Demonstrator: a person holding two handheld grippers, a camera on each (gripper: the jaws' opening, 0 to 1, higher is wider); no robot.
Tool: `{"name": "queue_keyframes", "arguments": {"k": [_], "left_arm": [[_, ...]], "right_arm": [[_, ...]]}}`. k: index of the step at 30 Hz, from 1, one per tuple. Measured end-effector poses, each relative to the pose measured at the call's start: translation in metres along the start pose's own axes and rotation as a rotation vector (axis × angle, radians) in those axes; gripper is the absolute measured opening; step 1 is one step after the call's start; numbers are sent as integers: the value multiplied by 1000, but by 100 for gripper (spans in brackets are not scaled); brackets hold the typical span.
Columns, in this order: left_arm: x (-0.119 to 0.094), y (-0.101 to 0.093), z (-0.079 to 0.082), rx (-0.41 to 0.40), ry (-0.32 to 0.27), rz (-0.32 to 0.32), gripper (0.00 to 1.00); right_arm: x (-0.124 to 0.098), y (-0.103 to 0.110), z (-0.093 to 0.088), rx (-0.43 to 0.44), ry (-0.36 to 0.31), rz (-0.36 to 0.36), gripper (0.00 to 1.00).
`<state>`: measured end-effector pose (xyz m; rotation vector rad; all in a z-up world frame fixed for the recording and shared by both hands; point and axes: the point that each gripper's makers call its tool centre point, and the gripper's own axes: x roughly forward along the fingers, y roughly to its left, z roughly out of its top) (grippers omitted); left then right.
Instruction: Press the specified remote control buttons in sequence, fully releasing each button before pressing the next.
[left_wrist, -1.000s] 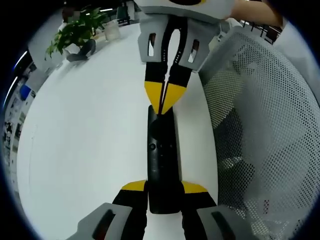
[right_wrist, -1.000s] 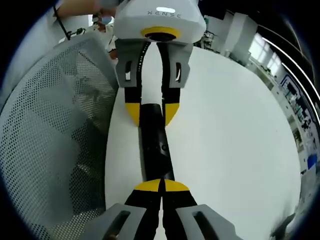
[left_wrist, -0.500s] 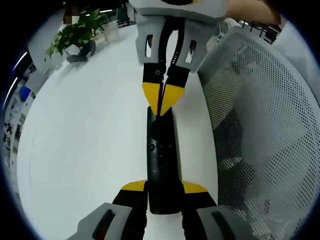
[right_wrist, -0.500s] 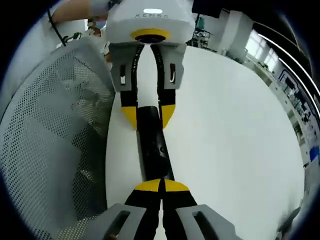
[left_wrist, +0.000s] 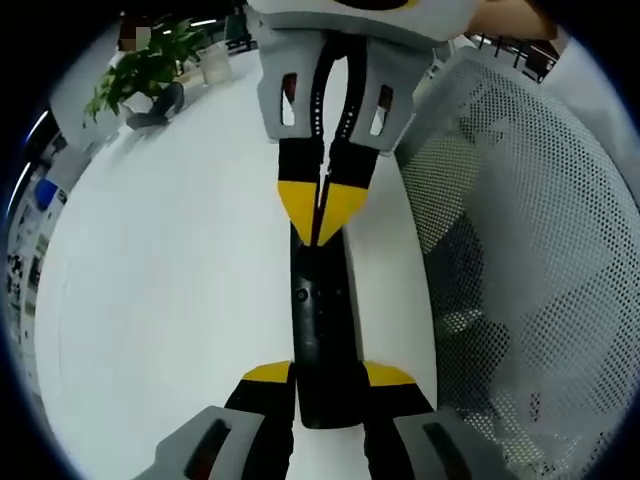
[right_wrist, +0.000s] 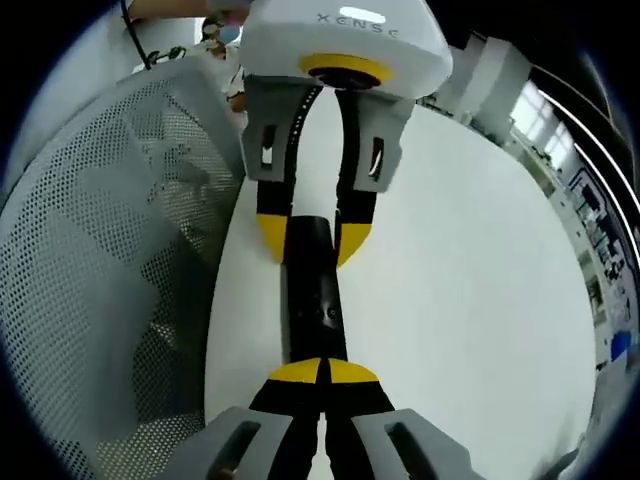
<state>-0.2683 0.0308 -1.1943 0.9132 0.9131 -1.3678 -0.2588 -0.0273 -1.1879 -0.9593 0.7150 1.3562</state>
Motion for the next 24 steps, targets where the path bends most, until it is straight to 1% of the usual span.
{"name": "queue_keyframes", "arguments": {"k": [2, 3, 6, 8, 9, 10, 12, 14, 20, 22, 24], "left_arm": [[0, 0, 0, 6, 9, 0, 23], [0, 0, 1, 5, 16, -1, 23], [1, 0, 0, 6, 31, -3, 23], [0, 0, 0, 6, 34, -3, 23], [0, 0, 0, 4, 33, -2, 23], [0, -1, 0, 5, 30, -3, 23], [0, -1, -1, 0, 20, 0, 23], [0, -1, -1, -2, 11, 2, 23], [0, 0, -1, -6, -11, 0, 23], [0, -1, -1, -7, -14, 1, 23], [0, -1, -1, -12, -22, 2, 23]], "right_arm": [[-1, 0, -1, -5, 1, -4, 0], [-2, -1, -1, 7, -14, -3, 0], [-3, 0, 1, 90, -71, 18, 0], [-4, 3, 1, 149, -99, 52, 0], [-4, 2, 1, 155, -109, 46, 2], [-4, 1, 1, 144, -115, 36, 4], [-3, 2, 2, 128, -113, 38, 2], [-2, 2, 3, 118, -111, 37, 4], [0, 1, 3, 77, -102, 63, 4], [1, 1, 4, 51, -80, 90, 4], [2, 2, 3, 1, -25, 115, 4]]}}
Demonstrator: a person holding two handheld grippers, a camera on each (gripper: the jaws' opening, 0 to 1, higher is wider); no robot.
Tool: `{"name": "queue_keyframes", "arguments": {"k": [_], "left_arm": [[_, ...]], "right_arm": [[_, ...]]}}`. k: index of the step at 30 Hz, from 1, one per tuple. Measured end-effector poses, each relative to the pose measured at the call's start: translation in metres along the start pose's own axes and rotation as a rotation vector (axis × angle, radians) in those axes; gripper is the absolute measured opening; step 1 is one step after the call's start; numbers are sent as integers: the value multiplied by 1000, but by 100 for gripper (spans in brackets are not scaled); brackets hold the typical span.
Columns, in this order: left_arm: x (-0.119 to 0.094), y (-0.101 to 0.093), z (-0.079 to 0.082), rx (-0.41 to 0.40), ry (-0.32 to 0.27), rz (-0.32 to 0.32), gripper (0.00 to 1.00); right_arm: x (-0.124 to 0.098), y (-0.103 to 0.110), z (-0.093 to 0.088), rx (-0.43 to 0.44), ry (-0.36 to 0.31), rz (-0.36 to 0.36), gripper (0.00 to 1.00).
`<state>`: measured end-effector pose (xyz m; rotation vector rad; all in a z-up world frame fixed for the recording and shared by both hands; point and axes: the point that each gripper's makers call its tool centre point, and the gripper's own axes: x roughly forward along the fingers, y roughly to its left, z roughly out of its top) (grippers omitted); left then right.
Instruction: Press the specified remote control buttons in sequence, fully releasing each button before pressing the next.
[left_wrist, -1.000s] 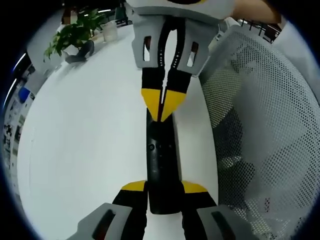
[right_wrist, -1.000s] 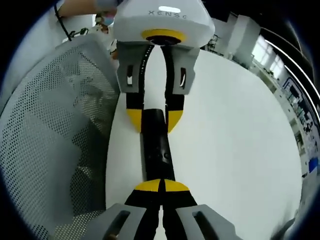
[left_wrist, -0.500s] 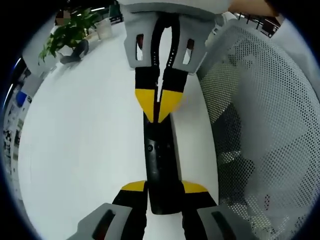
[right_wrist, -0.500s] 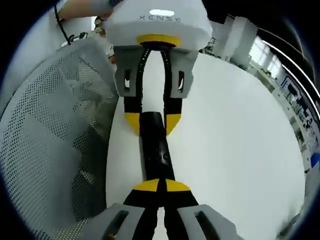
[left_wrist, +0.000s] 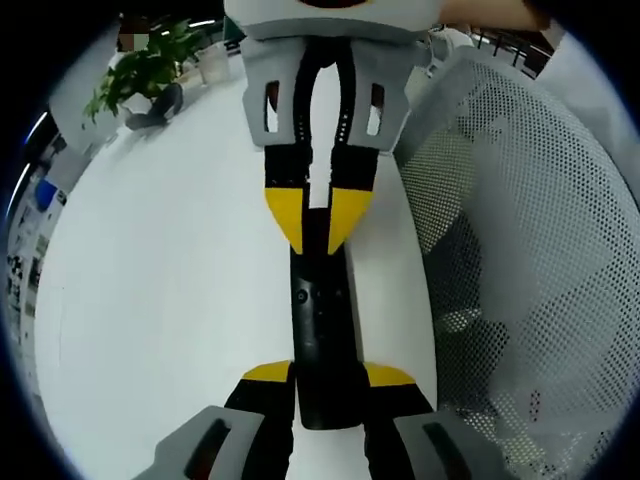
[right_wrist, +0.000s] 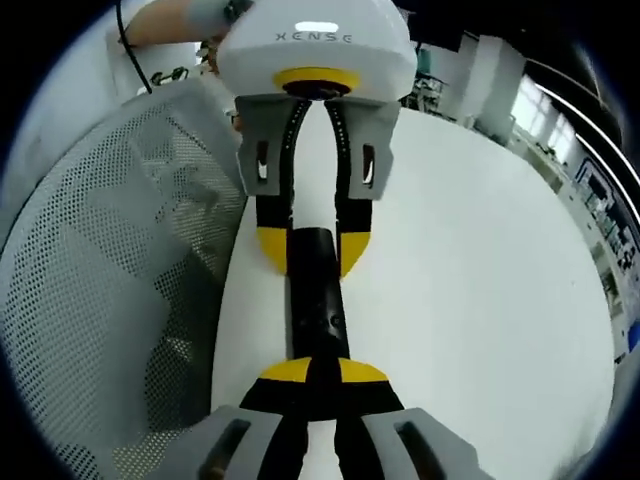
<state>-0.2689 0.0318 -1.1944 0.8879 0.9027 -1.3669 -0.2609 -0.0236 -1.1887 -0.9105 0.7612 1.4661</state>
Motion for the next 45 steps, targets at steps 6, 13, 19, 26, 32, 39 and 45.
{"name": "queue_keyframes", "arguments": {"k": [6, 13, 19, 26, 32, 39, 45], "left_arm": [[0, 0, 0, 2, -16, 0, 23], [0, 0, 0, -6, -35, -1, 23], [0, 0, 0, -7, -52, -3, 23], [1, -1, 0, -10, -48, -3, 23], [1, 0, 0, -17, -51, -4, 23], [1, 0, 0, -27, -54, 0, 23], [0, 1, -1, -31, -61, 4, 23]], "right_arm": [[3, 2, 4, -63, 122, 19, 4], [-2, 0, 5, 89, -113, -49, 5], [1, -1, 9, 70, -161, -69, 6], [4, 1, 10, -44, -72, -16, 5], [8, 1, 11, -62, 105, 0, 4], [5, 0, 13, -29, -15, -56, 4], [5, 3, 14, -18, -93, -92, 2]]}}
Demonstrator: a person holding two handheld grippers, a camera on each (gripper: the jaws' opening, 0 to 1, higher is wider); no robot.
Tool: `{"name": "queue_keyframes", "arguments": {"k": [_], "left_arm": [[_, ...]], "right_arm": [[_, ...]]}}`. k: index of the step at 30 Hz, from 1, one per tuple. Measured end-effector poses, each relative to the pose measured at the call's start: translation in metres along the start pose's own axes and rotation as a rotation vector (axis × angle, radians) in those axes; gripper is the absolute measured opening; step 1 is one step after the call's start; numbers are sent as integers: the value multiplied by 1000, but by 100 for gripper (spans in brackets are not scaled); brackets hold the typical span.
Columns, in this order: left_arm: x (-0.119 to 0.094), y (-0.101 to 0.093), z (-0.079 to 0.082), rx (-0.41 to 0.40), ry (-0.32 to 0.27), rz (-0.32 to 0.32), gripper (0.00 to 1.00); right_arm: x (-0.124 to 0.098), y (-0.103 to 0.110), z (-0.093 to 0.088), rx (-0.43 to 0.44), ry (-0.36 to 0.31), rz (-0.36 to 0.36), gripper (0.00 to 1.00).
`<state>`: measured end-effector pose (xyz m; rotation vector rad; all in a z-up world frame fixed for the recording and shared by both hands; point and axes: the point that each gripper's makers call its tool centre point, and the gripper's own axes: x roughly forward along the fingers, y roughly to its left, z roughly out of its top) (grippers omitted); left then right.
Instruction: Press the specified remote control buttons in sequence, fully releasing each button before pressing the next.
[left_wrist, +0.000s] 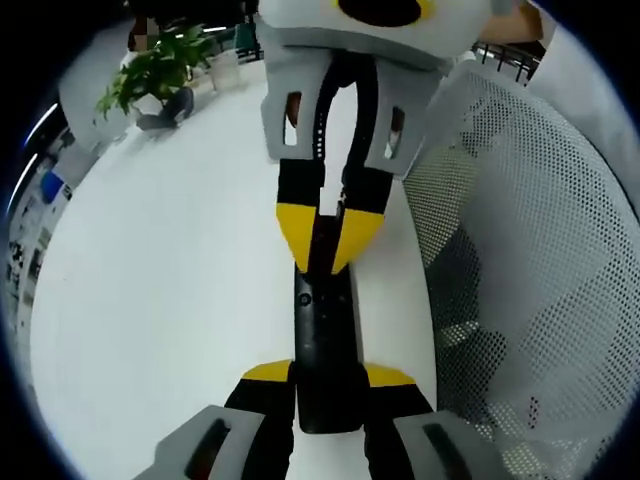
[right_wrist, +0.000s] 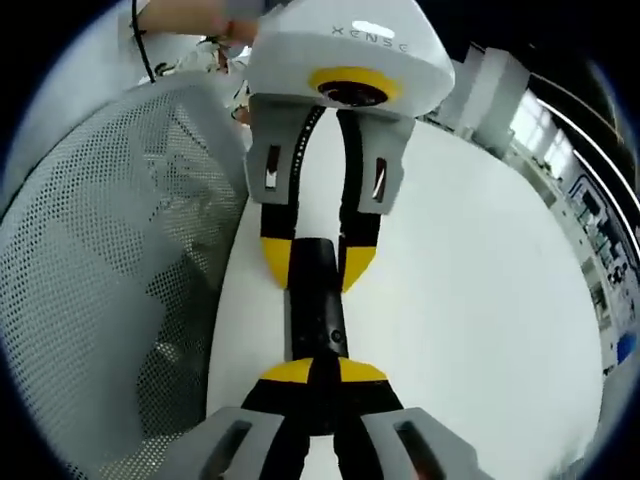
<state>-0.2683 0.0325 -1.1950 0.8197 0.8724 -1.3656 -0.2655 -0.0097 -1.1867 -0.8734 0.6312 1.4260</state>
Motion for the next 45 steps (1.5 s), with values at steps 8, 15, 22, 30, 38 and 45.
{"name": "queue_keyframes", "arguments": {"k": [8, 15, 22, 30, 38, 45], "left_arm": [[0, 1, 0, -1, -1, -1, 23], [0, 1, 0, 3, -1, -5, 23], [1, 0, 0, 1, 3, -2, 23], [1, -1, 1, 10, 6, 0, 23], [1, -1, 1, 17, 7, -6, 23], [1, 0, 1, 12, 5, -8, 23]], "right_arm": [[3, 0, 3, -36, 98, 52, 2], [7, -2, 4, -25, 218, 88, 2], [1, 0, 4, -27, 73, 8, 2], [2, 3, 4, -95, 56, -39, 0], [4, 3, 8, -169, 127, 46, 0], [6, 1, 10, 10, 134, 87, 0]]}}
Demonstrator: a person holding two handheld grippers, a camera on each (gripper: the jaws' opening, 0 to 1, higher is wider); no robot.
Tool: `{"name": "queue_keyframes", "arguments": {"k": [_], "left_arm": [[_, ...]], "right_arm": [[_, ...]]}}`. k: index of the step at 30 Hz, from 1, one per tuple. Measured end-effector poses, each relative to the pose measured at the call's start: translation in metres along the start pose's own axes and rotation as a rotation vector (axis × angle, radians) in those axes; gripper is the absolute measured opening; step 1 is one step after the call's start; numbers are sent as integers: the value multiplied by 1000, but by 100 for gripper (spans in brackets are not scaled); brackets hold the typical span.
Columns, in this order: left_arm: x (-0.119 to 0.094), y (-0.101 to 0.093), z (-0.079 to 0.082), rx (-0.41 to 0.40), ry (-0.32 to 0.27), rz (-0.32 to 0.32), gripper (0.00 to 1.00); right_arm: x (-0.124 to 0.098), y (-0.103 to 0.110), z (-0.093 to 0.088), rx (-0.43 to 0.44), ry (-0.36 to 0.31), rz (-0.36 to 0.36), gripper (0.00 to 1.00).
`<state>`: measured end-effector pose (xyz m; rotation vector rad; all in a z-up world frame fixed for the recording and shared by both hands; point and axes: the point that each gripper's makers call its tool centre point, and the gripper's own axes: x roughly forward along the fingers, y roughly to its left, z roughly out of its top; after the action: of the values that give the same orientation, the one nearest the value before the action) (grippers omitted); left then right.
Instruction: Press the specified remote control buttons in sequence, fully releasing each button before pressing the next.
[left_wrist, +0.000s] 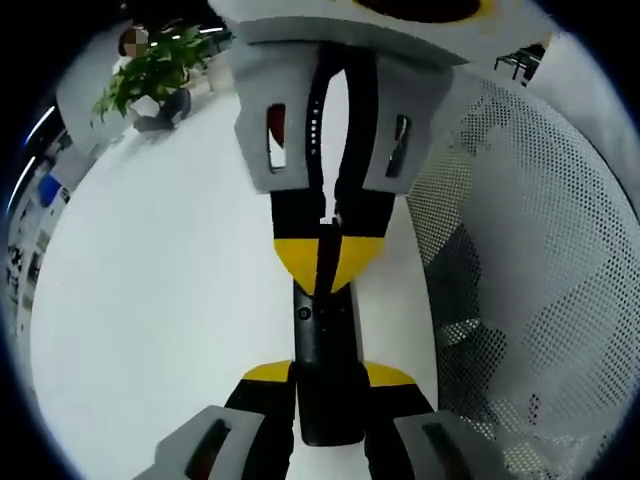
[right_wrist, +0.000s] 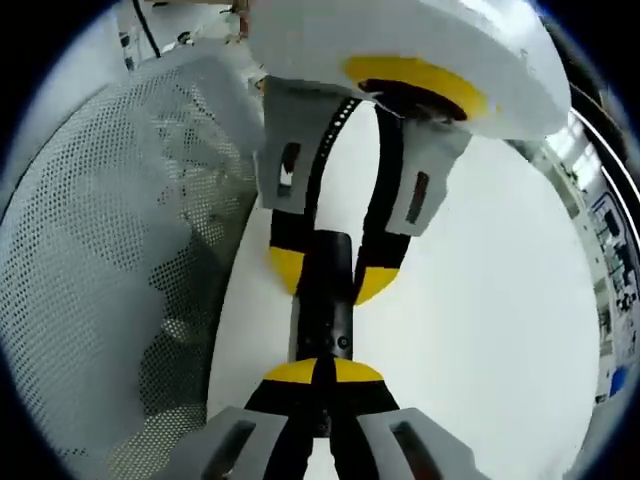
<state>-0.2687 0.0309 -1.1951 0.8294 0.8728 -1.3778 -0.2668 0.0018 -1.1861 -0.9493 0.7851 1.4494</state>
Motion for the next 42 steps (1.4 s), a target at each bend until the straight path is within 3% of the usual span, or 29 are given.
{"name": "queue_keyframes", "arguments": {"k": [7, 11, 20, 24, 27, 33, 34, 36, 42], "left_arm": [[0, 0, 0, -4, 0, -2, 23], [0, 1, 0, -12, 8, -1, 23], [0, 0, 0, -15, 14, 0, 23], [0, 0, 0, -19, 15, 2, 23], [0, 0, 0, -18, 13, 3, 23], [0, 0, 0, -16, 13, 6, 23], [-1, 0, -1, -19, 10, 5, 23], [-1, 0, -1, -13, 1, 2, 23], [-1, 1, -1, -18, -4, 3, 23]], "right_arm": [[-3, 0, 0, 91, -123, -52, 0], [-3, -3, -1, 167, -159, -52, 0], [-5, -9, 0, 103, -142, -54, 0], [0, -3, 2, 66, -124, -14, 0], [3, -1, 1, -26, -83, -14, 0], [6, -1, 1, -13, -21, 7, 0], [6, -1, 0, 64, -19, 24, 0], [5, -2, 0, 129, -30, 53, 0], [0, 0, 2, 140, -52, 45, 0]]}}
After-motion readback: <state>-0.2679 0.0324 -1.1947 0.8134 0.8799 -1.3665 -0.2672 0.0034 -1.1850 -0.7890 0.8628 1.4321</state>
